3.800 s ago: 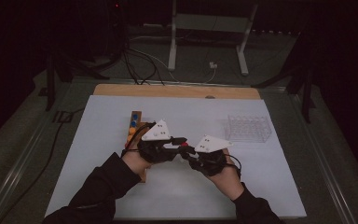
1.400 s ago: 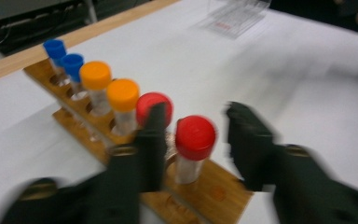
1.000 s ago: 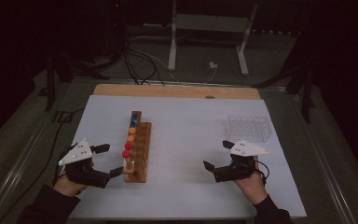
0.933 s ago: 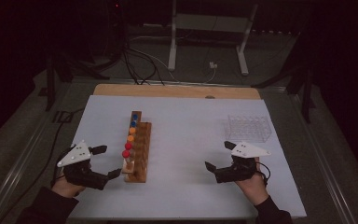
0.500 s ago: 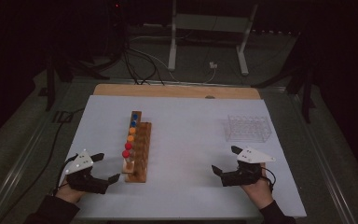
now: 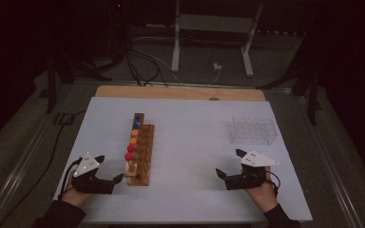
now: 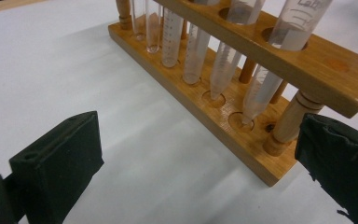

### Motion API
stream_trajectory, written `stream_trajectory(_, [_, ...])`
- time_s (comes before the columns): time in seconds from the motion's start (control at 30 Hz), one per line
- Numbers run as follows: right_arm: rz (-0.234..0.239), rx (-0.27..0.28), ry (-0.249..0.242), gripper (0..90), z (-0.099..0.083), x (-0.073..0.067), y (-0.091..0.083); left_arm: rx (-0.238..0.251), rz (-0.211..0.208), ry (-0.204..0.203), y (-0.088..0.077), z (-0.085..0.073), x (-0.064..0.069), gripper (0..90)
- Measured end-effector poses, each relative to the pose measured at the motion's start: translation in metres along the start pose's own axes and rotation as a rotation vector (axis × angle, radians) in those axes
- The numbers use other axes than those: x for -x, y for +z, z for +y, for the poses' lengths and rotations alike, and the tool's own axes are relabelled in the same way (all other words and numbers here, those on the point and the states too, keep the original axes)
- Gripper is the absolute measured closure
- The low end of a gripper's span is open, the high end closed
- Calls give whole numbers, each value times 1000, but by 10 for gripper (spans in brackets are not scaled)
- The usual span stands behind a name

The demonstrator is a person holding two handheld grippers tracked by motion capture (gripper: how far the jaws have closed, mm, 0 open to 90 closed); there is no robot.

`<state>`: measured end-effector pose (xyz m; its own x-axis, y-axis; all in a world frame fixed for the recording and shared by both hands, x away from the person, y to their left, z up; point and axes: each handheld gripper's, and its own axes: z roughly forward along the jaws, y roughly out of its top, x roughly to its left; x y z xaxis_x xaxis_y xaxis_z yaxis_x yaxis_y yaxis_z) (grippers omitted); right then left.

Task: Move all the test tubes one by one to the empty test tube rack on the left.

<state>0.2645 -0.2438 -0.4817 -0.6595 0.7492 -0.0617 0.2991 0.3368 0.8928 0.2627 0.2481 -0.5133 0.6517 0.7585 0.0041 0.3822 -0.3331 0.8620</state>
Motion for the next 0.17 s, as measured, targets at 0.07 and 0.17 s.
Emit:
stream_trajectory(0.07, [-2,1,-2,0,0,0,0,-3,-6,2,0,0,0,15])
stream_trajectory(0.17, [-3,-7,-2,0,-1,1,1,-6,-10,4,1,0,1,15])
